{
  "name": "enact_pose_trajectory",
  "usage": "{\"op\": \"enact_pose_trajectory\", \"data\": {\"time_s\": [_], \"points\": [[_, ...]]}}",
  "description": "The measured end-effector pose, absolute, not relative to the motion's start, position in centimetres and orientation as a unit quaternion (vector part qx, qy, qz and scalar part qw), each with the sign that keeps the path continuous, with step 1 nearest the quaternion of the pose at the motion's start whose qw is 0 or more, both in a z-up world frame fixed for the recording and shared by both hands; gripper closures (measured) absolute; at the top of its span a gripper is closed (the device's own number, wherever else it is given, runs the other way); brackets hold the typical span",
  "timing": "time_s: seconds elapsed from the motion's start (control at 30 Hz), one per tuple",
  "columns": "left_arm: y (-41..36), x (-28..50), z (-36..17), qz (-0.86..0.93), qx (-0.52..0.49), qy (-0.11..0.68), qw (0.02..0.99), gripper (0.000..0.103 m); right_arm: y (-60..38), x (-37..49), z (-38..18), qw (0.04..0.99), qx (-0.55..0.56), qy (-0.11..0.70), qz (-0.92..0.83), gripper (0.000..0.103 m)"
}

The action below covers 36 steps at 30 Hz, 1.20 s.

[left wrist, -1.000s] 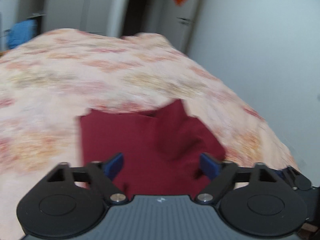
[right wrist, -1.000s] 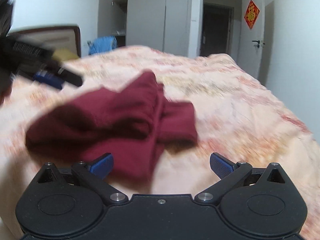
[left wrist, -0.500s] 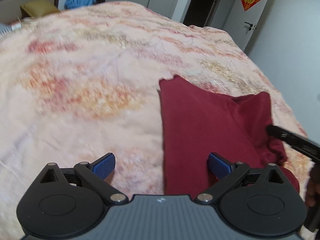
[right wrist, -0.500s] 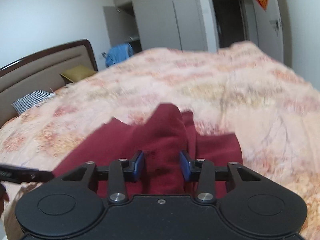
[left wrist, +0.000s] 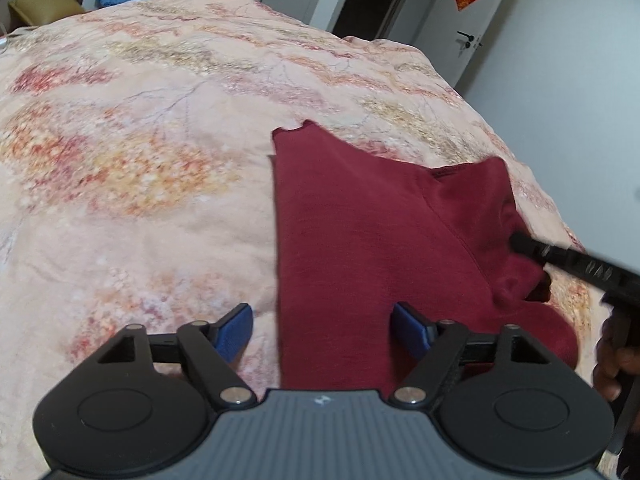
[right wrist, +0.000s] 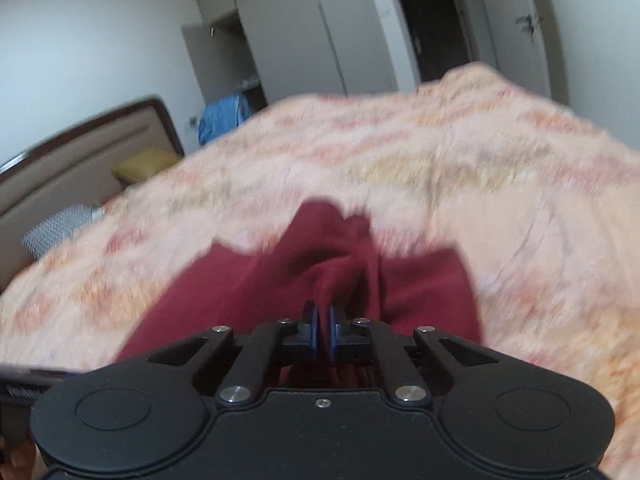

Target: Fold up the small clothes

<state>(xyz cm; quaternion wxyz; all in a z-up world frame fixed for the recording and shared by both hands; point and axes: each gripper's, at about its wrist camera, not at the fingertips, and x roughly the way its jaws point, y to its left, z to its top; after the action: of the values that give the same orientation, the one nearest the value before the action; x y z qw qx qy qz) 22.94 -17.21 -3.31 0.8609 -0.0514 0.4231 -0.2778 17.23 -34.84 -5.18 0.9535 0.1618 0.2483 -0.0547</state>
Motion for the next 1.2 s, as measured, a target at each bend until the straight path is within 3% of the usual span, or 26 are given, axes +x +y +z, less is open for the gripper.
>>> {"op": "enact_pose_trajectory", "data": {"time_s": [0.17,0.4,0.47,0.6,0.67,0.83,0.9,1.03,1.1,1.13,1.2], "points": [[-18.7,22.2,-1.7,-0.310,-0.056,0.407,0.857,0.016,-37.5,16.0,-2.4,0.959,0.131,0.234,-0.087,0.098],[-20.1,22.5,-4.1,-0.294,-0.049,0.450,0.842,0.016,-38.8,16.7,-6.9,0.940,0.142,0.292,-0.103,0.095],[-19.8,22.5,-3.9,-0.294,-0.049,0.451,0.842,0.017,-38.5,15.9,-6.6,0.941,0.149,0.283,-0.111,0.079],[-19.1,22.6,-3.0,-0.291,-0.054,0.448,0.844,0.016,-36.9,12.4,-5.4,0.949,0.130,0.270,-0.094,0.068],[-18.8,22.5,-2.7,-0.290,-0.057,0.448,0.844,0.014,-35.6,10.3,-5.1,0.952,0.121,0.274,-0.065,0.055],[-18.3,22.3,-2.6,-0.285,-0.064,0.453,0.842,0.009,-31.0,6.8,-5.7,0.951,0.093,0.295,0.002,0.041],[-18.2,22.2,-2.5,-0.283,-0.067,0.454,0.842,0.009,-29.4,6.8,-6.4,0.949,0.095,0.301,0.025,0.041],[-18.1,22.0,-2.1,-0.281,-0.074,0.454,0.842,0.009,-26.2,8.7,-7.6,0.949,0.062,0.306,0.049,0.051],[-18.0,21.9,-1.8,-0.281,-0.077,0.451,0.844,0.009,-25.2,9.8,-8.0,0.949,0.033,0.312,0.031,0.075],[-18.1,21.8,-1.7,-0.281,-0.078,0.450,0.844,0.009,-25.1,10.2,-8.0,0.948,0.023,0.315,0.030,0.101],[-18.1,21.7,-1.5,-0.284,-0.078,0.449,0.844,0.009,-25.0,9.7,-7.0,0.953,-0.009,0.301,0.015,0.100]]}}
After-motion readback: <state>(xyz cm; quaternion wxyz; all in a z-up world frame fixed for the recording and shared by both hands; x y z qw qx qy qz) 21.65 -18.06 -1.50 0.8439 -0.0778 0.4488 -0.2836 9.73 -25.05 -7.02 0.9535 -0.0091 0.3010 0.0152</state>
